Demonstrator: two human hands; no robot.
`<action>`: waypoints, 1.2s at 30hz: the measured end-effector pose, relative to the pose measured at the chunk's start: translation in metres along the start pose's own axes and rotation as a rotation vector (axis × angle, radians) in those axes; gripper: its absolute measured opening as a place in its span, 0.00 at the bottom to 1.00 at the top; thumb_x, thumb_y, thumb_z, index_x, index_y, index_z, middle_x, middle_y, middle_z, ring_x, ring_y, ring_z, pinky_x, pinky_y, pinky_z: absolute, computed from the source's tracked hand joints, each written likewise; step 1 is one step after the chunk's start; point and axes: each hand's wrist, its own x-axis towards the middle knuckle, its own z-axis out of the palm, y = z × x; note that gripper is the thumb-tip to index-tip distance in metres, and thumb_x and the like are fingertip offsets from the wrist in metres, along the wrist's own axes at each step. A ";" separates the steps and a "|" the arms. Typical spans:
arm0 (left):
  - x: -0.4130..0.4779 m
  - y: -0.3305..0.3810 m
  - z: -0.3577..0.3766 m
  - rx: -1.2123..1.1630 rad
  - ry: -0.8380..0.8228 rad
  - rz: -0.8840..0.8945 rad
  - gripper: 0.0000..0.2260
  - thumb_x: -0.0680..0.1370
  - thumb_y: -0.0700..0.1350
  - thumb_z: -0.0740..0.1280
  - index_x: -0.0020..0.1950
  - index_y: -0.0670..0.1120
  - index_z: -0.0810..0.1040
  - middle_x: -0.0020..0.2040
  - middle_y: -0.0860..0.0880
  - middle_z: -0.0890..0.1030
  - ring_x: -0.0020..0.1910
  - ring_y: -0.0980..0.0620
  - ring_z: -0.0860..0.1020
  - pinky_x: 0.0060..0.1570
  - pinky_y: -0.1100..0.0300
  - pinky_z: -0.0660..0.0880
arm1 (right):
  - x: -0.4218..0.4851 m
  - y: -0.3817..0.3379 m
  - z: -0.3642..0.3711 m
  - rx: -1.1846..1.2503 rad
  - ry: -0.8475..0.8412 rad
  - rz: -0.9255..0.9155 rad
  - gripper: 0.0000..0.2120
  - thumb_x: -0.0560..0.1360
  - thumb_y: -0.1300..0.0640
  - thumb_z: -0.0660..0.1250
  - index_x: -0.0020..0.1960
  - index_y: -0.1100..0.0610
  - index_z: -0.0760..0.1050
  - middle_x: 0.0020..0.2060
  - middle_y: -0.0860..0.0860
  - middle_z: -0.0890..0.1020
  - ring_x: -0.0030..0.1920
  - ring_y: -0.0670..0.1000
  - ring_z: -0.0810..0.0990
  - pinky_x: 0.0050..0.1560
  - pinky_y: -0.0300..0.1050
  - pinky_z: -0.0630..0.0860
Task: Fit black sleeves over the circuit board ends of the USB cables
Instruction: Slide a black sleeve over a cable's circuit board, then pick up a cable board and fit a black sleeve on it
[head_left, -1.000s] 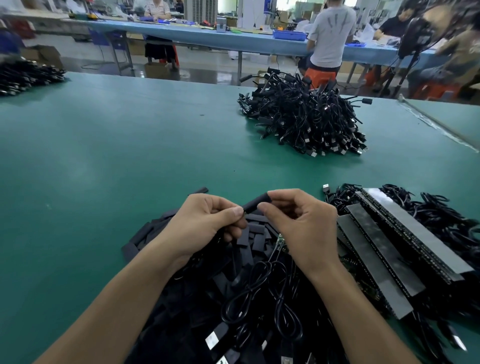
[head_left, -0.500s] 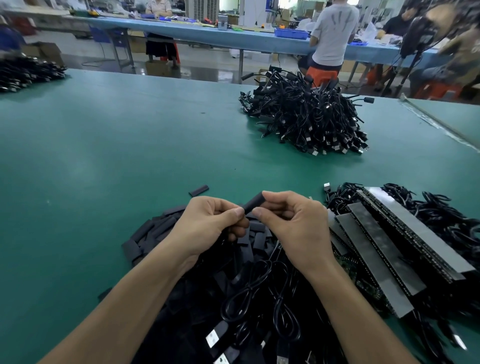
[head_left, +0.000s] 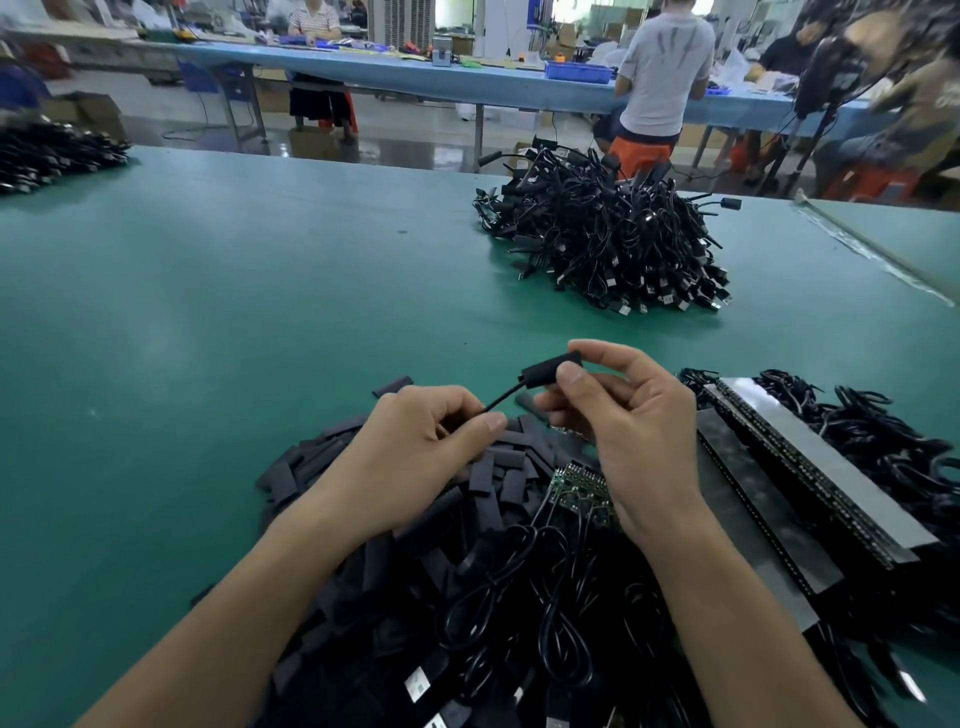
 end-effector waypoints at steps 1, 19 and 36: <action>0.002 -0.001 -0.002 0.000 0.039 -0.008 0.11 0.79 0.54 0.67 0.40 0.51 0.81 0.27 0.49 0.79 0.25 0.53 0.74 0.29 0.59 0.72 | 0.001 -0.002 -0.003 -0.047 0.007 0.009 0.08 0.77 0.64 0.70 0.53 0.54 0.79 0.36 0.55 0.86 0.37 0.54 0.86 0.37 0.39 0.80; 0.052 -0.049 -0.024 0.823 0.324 -0.400 0.17 0.81 0.52 0.63 0.66 0.44 0.75 0.62 0.40 0.76 0.61 0.38 0.74 0.59 0.44 0.71 | -0.007 -0.033 -0.018 -1.381 -0.500 0.247 0.05 0.76 0.53 0.68 0.49 0.52 0.74 0.47 0.50 0.77 0.49 0.54 0.77 0.52 0.51 0.77; -0.004 0.015 0.046 -0.626 -0.054 -0.174 0.06 0.71 0.47 0.73 0.40 0.46 0.80 0.32 0.52 0.77 0.31 0.57 0.72 0.33 0.68 0.71 | 0.005 -0.017 -0.029 -0.364 -0.440 0.248 0.13 0.72 0.66 0.73 0.52 0.53 0.77 0.35 0.48 0.82 0.38 0.46 0.78 0.44 0.40 0.74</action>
